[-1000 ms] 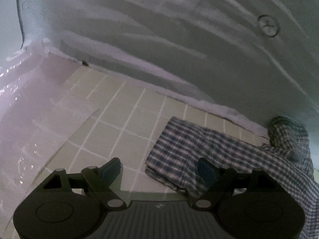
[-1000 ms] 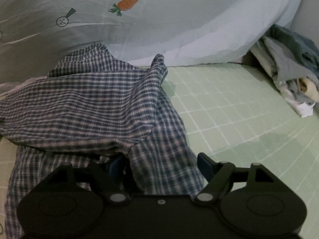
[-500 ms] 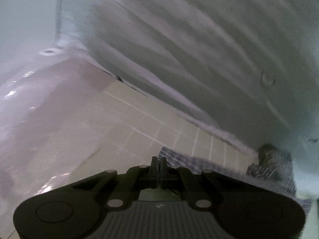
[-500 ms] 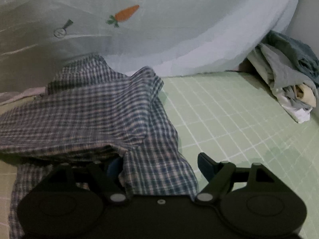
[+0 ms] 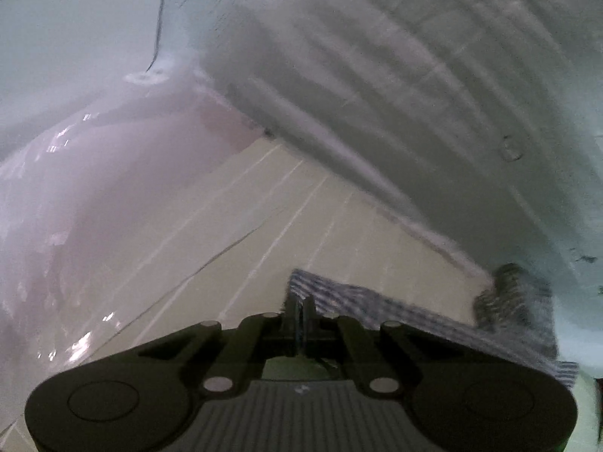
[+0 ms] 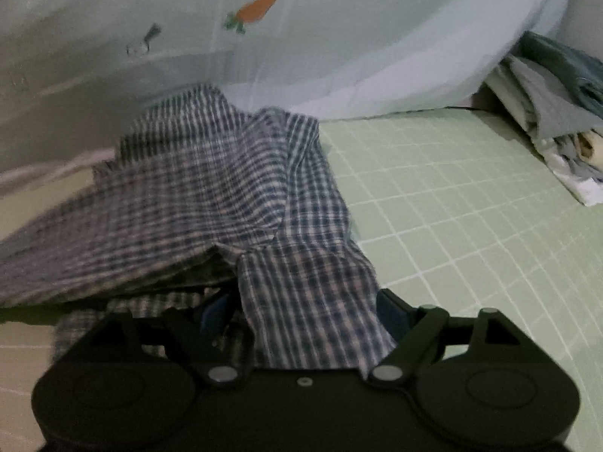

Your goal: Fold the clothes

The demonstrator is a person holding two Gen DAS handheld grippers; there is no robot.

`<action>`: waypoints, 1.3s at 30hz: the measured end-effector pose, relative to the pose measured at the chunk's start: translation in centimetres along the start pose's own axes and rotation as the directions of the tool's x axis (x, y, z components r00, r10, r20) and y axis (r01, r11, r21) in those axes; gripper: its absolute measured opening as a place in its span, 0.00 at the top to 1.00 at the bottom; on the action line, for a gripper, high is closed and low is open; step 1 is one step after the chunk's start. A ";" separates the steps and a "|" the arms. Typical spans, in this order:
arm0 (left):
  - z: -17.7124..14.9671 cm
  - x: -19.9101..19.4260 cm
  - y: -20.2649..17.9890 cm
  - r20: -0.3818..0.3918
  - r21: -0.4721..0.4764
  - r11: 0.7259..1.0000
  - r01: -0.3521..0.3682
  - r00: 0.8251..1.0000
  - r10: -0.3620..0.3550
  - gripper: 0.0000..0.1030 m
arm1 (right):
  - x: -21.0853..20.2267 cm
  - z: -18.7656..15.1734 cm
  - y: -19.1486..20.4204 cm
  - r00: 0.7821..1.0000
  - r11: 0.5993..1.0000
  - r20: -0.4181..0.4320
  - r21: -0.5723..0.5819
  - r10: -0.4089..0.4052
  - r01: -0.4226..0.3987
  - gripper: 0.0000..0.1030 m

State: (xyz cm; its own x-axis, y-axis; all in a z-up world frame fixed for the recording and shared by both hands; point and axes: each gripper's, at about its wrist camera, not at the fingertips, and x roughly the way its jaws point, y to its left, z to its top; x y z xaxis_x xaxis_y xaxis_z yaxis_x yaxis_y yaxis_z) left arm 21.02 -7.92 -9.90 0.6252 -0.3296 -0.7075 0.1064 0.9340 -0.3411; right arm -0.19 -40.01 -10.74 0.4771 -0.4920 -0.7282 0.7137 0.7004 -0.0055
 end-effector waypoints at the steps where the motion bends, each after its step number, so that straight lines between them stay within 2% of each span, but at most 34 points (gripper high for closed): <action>1: 0.1 -0.7 -0.5 0.016 0.020 1.000 0.015 1.000 -0.016 0.99 | -0.9 -0.3 -0.2 1.000 1.000 0.009 0.004 0.011 -0.011 0.17; 4: -0.2 -3.0 -2.3 0.050 0.068 0.995 0.075 0.996 -0.078 0.99 | -3.6 -1.7 -1.3 0.999 0.999 0.029 0.038 0.035 -0.036 0.16; 6: -0.9 -4.6 -3.9 0.058 0.133 0.984 0.116 0.991 -0.124 0.99 | -5.1 -3.0 -2.2 0.999 0.997 0.032 0.074 0.036 -0.038 0.16; 10: -3.4 -7.9 -7.6 0.042 0.282 0.938 0.204 0.974 -0.224 0.99 | -7.6 -5.7 -4.3 1.000 0.993 0.029 0.120 0.012 -0.015 0.16; 13: -7.0 -9.7 -10.0 -0.024 0.383 0.885 0.265 0.961 -0.277 0.99 | -9.2 -7.4 -6.3 1.000 0.988 0.018 0.151 -0.016 0.013 0.16; 16: -11.4 -10.7 -11.4 -0.139 0.419 0.845 0.333 0.943 -0.302 0.99 | -10.1 -8.9 -8.3 1.000 0.985 0.003 0.172 -0.030 0.029 0.16; 21: -19.6 -12.1 -12.4 -0.271 0.516 0.779 0.356 0.931 -0.246 0.99 | -10.7 -11.0 -11.4 0.999 0.983 -0.033 0.181 -0.037 0.042 0.16; 25: -24.9 -12.4 -12.4 -0.375 0.528 0.770 0.358 0.912 -0.168 0.95 | -10.9 -12.0 -13.8 0.998 0.986 -0.060 0.164 -0.018 0.027 0.16; 27: -26.1 -13.0 -12.5 -0.382 0.531 0.774 0.345 0.913 -0.145 0.85 | -10.9 -11.9 -14.7 0.998 0.987 -0.065 0.160 -0.004 0.014 0.16; 28: -26.2 -13.3 -12.6 -0.375 0.529 0.779 0.337 0.916 -0.142 0.71 | -10.9 -11.7 -15.0 0.998 0.988 -0.060 0.157 0.010 0.000 0.16; 29: -26.3 -13.7 -12.7 -0.364 0.524 0.785 0.331 0.920 -0.145 0.63 | -10.9 -11.5 -15.2 0.998 0.988 -0.056 0.154 0.023 -0.014 0.16; 34: -25.4 -15.5 -12.0 -0.304 0.473 0.832 0.289 0.940 -0.154 0.40 | -11.1 -10.7 -14.5 0.992 0.985 -0.025 0.120 0.128 -0.124 0.16; 39: -24.1 -15.8 -9.4 -0.236 0.468 0.870 0.152 0.971 -0.043 0.28 | -11.4 -9.9 -10.8 0.966 0.965 0.016 0.051 0.257 -0.258 0.16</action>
State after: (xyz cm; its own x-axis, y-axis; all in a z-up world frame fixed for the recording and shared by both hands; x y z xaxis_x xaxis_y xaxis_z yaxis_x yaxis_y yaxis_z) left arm -8.47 -14.84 -10.38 0.4195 -0.3923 -0.8186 0.5498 0.8274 -0.1147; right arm -18.37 -36.85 -9.18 0.6528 -0.3035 -0.6941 0.5917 0.7764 0.2170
